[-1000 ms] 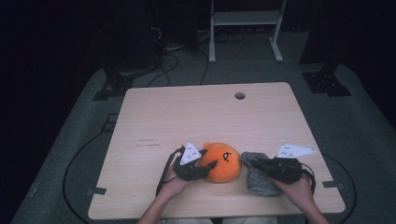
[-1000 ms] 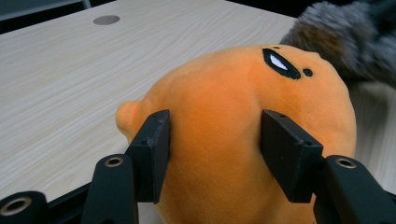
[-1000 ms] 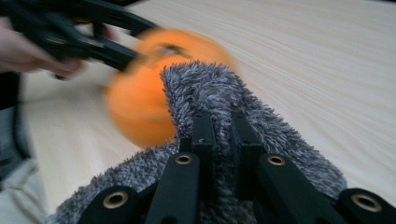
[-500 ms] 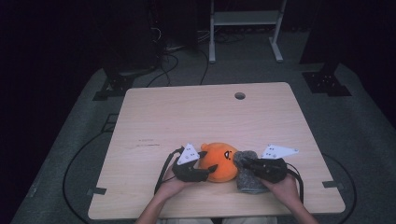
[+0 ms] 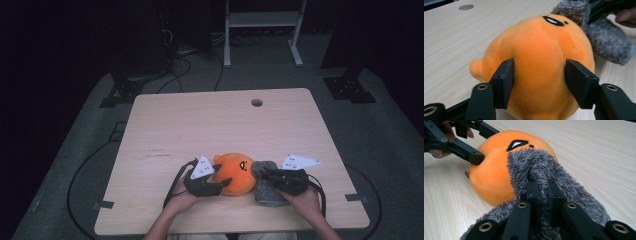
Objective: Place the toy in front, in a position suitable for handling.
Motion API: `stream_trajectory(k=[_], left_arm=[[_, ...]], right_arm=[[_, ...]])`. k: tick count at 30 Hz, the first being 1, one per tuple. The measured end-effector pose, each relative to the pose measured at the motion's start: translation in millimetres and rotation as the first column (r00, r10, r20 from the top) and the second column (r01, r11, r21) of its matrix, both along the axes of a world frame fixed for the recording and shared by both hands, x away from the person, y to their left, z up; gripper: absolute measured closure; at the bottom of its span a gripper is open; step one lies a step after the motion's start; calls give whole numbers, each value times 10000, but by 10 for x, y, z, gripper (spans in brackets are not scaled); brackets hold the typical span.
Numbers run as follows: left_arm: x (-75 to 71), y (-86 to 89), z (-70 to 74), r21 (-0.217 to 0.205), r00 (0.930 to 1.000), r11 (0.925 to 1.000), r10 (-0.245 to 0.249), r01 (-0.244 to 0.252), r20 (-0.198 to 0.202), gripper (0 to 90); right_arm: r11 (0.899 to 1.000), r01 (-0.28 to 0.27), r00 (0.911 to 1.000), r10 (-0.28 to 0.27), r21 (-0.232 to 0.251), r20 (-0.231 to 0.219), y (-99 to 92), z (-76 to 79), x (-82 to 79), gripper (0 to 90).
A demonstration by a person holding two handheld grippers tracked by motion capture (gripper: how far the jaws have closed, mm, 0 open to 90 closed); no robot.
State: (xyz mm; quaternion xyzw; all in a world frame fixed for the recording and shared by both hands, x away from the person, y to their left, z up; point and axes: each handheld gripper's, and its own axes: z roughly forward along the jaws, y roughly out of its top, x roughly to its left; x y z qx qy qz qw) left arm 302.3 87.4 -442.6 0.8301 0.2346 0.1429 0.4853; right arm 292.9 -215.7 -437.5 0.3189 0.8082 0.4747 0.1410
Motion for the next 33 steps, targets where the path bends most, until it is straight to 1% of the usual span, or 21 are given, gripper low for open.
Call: stream_trajectory(k=[5, 8, 9, 10, 13, 16, 17, 18, 19, 21, 22, 24, 25, 26, 27, 28, 29, 30, 31, 32, 33], left_arm=[[24, 14, -17, -71, 9998, 9998, 165, -165, -100, 419], [27, -1, -18, -89, 9996, 9996, 255, -255, -80, 419], [21, -11, -21, -62, 9996, 9996, 269, -269, -54, 419], [21, -11, -21, -62, 9996, 9996, 269, -269, -54, 418], [20, -8, -21, -106, 9996, 9996, 269, -270, -115, 418], [28, -16, -21, -155, 9997, 9996, 246, -248, -95, 418], [28, -18, -19, -136, 9997, 9996, 240, -241, -90, 417], [28, -17, -17, -106, 9997, 9997, 225, -226, -88, 417], [27, -15, -18, -113, 9998, 9997, 203, -204, -89, 416], [26, -13, -20, -136, 9998, 9997, 194, -196, -93, 416], [23, -12, -21, -139, 9998, 9997, 182, -183, -100, 416], [18, -15, -17, -74, 9998, 9998, 188, -189, -85, 416], [17, -27, -17, -72, 9998, 9998, 185, -186, -66, 415], [17, -27, -17, -72, 9998, 9998, 185, -186, -66, 415], [14, -37, -21, -85, 9998, 9998, 196, -196, -55, 415], [14, -37, -21, -85, 9998, 9998, 196, -196, -55, 415], [6, -46, -20, -59, 9998, 9998, 194, -194, -30, 415], [6, -46, -20, -59, 9998, 9998, 194, -194, -30, 415], [1, -50, -18, -30, 9998, 9998, 186, -187, -12, 415], [-1, -50, -19, -20, 9999, 9999, 171, -171, -8, 415], [-6, -48, -22, -10, 9999, 9999, 161, -161, 3, 416]], right_arm=[[9996, -236, 9988, 229, 154, 423, 46, 87, -117, 820], [9973, -684, 9955, 665, 262, 677, 139, 137, -193, 820], [9959, -899, 9924, 886, 114, 859, 214, 153, -222, 819], [9959, -899, 9924, 886, 114, 859, 214, 153, -222, 819], [9952, -953, 9896, 973, -242, 1058, 282, 133, -214, 819], [9973, -670, 9928, 695, -289, 978, 227, 112, -160, 819], [9987, -376, 9945, 408, -350, 964, 166, 98, -120, 820], [9987, -376, 9945, 408, -350, 964, 166, 98, -120, 820], [9991, -2, 9964, 38, -427, 850, 87, 77, -72, 820], [9989, 81, 9966, -43, -455, 825, 69, 72, -61, 820], [9985, 279, 9967, -241, -480, 770, 28, 61, -37, 819], [9987, 392, 9970, -370, -325, 678, -29, 64, -19, 819], [9995, 302, 9970, -305, 44, 717, -32, 111, -50, 819], [9995, 302, 9970, -305, 44, 717, -32, 111, -50, 819], [9996, -10, 9962, -15, 288, 867, 19, 165, -98, 820], [9996, -10, 9962, -15, 288, 867, 19, 165, -98, 820], [9985, -471, 9932, 437, 294, 1081, 128, 211, -157, 819], [9985, -471, 9932, 437, 294, 1081, 128, 211, -157, 819], [9971, -760, 9895, 749, 41, 1232, 244, 220, -200, 819], [9971, -760, 9895, 749, 41, 1232, 244, 220, -200, 819], [9961, -828, 9877, 859, -289, 1310, 313, 189, -197, 819]])
